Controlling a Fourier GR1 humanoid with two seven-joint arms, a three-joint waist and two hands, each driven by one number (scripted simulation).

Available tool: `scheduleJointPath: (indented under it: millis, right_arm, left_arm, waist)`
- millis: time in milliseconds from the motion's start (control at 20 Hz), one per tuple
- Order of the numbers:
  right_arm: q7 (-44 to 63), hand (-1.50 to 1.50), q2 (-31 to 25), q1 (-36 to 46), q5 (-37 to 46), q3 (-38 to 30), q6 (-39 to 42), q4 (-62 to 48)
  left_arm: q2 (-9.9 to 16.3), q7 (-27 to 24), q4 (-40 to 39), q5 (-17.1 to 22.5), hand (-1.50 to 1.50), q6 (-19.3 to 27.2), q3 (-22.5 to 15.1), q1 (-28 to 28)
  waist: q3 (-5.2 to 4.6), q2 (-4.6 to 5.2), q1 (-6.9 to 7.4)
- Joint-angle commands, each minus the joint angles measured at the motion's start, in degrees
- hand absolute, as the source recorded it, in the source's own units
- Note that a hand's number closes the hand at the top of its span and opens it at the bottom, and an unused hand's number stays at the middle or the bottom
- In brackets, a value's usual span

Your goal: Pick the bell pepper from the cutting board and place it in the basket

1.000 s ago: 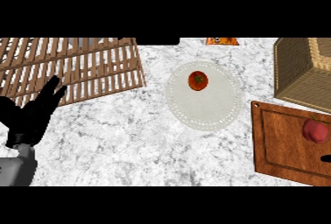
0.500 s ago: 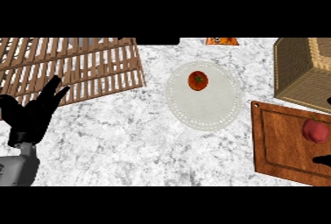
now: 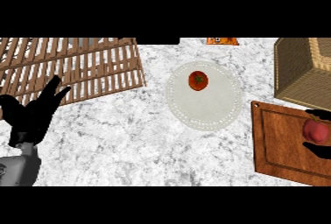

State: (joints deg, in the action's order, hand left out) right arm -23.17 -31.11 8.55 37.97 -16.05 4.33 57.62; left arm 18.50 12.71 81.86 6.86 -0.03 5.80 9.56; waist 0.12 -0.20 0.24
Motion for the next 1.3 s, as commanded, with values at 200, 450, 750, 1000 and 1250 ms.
scheduleJointPath:
  millis: [200, 450, 750, 1000, 1250]
  right_arm:
    - [-2.61, 1.5, 0.81, 2.15, 4.4, 1.81, -4.76, -5.69]
    - [7.2, 1.5, 11.35, -0.78, 9.03, 12.62, -1.68, 7.74]
    - [18.95, 1.5, 23.87, -4.04, 17.18, 26.98, 1.2, 17.55]
    - [26.95, 1.5, 26.77, -10.17, 16.15, 30.12, 7.28, 31.58]
    - [25.72, 1.5, 30.91, -16.65, 4.47, 32.87, 3.56, 44.94]
  left_arm:
    - [-1.09, -0.63, -1.46, -0.85, 0.0, -2.53, 1.53, 1.43]
    - [-2.09, -3.05, -2.39, -1.37, 0.0, -1.34, 1.53, -0.52]
    - [-1.05, -1.08, -1.95, -1.48, 0.0, -1.49, 1.98, -0.59]
    - [-3.08, 1.1, 0.3, -2.43, 0.0, 0.14, 0.54, -0.33]
    - [-0.69, 1.3, -0.02, -0.37, 0.0, -2.81, 2.53, -0.75]
  waist:
    - [-0.11, 0.22, -0.2]
    - [-0.34, -0.11, -1.03]
    - [-0.36, -0.26, -1.22]
    - [-0.2, -0.13, -1.32]
    - [-0.15, -0.32, -1.9]
